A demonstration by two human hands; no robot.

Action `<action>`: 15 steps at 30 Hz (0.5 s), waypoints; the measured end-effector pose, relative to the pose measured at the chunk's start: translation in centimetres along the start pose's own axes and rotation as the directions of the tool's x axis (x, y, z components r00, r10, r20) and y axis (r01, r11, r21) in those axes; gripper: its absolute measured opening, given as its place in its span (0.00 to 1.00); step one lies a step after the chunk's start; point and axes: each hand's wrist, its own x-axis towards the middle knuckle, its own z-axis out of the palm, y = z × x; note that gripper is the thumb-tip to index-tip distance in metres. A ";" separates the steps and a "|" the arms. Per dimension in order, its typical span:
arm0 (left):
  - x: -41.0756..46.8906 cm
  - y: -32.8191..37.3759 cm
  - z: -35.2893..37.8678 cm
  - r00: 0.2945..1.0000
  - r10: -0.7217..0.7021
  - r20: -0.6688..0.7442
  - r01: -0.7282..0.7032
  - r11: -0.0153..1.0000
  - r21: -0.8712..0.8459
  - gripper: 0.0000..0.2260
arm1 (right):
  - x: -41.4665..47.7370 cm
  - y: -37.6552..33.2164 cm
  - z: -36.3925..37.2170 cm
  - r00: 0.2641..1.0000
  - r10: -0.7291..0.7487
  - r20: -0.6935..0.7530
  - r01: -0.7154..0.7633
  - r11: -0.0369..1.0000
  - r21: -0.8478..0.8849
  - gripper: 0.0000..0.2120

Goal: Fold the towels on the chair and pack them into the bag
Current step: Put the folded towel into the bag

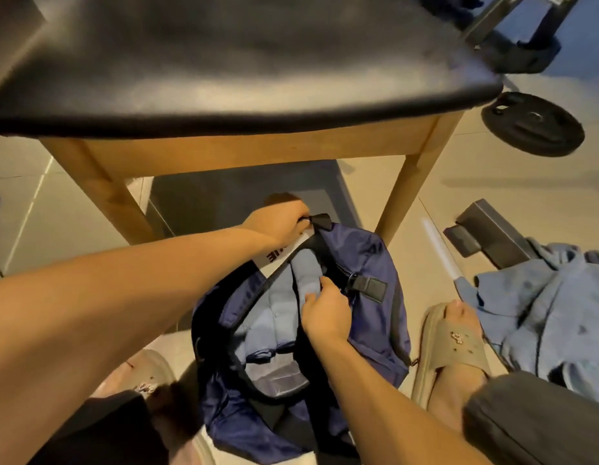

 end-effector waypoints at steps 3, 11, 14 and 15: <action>0.3 -0.3 -0.2 0.998 0.003 0.059 0.002 0.997 -0.082 0.13 | 1.4 0.1 1.3 0.990 0.110 0.091 -0.113 0.993 0.026 0.21; 1.2 -0.9 -0.2 0.992 -0.042 0.115 0.063 0.981 -0.184 0.15 | 3.2 0.9 2.1 0.957 0.237 0.164 -0.262 0.953 0.153 0.18; 1.5 -1.3 0.2 0.979 0.029 0.203 0.014 0.978 -0.208 0.11 | 3.6 0.9 3.2 0.948 0.206 0.245 -0.259 0.943 0.209 0.20; 1.6 -1.4 0.3 0.973 0.041 0.227 0.009 0.977 -0.213 0.12 | 4.0 0.9 3.3 0.949 0.198 0.247 -0.247 0.950 0.191 0.20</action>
